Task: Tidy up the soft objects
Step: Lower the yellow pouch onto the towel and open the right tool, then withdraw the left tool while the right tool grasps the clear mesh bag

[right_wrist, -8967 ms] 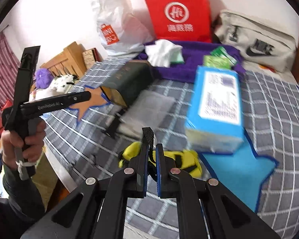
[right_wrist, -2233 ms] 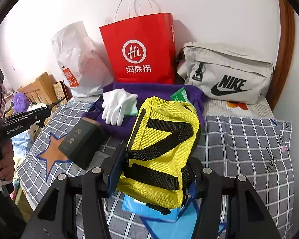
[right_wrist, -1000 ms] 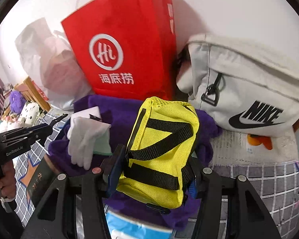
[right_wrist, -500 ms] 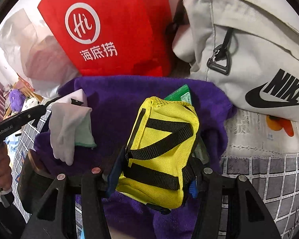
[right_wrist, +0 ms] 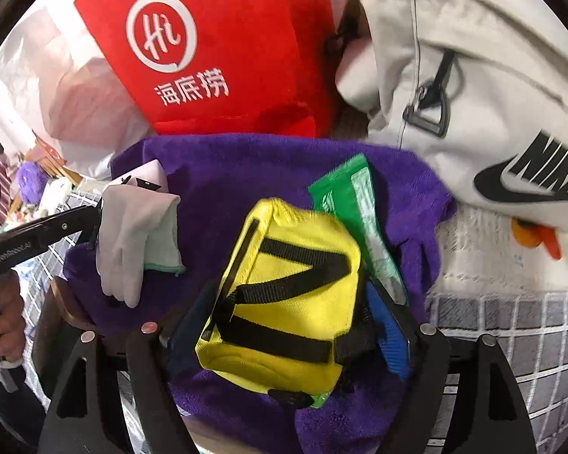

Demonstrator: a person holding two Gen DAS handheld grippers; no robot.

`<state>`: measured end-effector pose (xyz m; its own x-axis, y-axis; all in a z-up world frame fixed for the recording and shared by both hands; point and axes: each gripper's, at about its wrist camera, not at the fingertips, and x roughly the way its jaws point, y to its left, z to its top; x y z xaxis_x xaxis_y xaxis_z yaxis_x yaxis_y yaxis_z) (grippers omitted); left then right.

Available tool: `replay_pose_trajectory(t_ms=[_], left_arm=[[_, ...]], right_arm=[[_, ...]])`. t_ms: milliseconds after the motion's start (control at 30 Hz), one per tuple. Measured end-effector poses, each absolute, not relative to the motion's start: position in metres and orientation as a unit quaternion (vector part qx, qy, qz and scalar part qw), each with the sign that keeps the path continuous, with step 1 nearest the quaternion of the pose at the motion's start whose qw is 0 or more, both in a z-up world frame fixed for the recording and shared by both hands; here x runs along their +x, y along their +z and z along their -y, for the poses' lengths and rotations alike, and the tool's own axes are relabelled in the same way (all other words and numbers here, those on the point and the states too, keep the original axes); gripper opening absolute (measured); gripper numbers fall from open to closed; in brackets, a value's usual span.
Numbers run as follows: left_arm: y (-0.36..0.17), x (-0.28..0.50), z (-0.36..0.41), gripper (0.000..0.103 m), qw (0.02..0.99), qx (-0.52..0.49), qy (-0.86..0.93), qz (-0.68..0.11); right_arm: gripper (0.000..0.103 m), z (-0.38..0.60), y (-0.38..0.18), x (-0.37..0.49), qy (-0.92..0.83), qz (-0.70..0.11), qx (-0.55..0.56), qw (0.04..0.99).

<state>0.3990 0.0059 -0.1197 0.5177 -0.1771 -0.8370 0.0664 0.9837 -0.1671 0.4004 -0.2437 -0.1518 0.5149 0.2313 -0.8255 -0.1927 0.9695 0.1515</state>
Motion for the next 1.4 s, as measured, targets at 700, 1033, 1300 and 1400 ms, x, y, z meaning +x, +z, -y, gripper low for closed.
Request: replay_pose_trajectory(t_ms=[700, 1033, 1300, 1400], left_arm=[[-0.066, 0.275, -0.044, 0.054, 0.9, -0.009, -0.029, -0.436], [-0.082, 0.228, -0.08, 0.054, 0.897, -0.029, -0.008, -0.442], [-0.1, 0.214, -0.1, 0.054, 0.895, -0.038, -0.008, -0.445], [-0.106, 0.213, -0.105, 0.054, 0.894, -0.037, -0.009, -0.447]], right_arm=[[0.081, 0.178, -0.105, 0.25, 0.167, -0.429, 0.032, 0.887], [0.078, 0.116, -0.144, 0.203, 0.192, -0.473, -0.004, 0.86], [0.079, 0.089, -0.174, 0.21, 0.164, -0.515, -0.034, 0.841], [0.08, 0.077, -0.183, 0.212, 0.151, -0.523, -0.061, 0.837]])
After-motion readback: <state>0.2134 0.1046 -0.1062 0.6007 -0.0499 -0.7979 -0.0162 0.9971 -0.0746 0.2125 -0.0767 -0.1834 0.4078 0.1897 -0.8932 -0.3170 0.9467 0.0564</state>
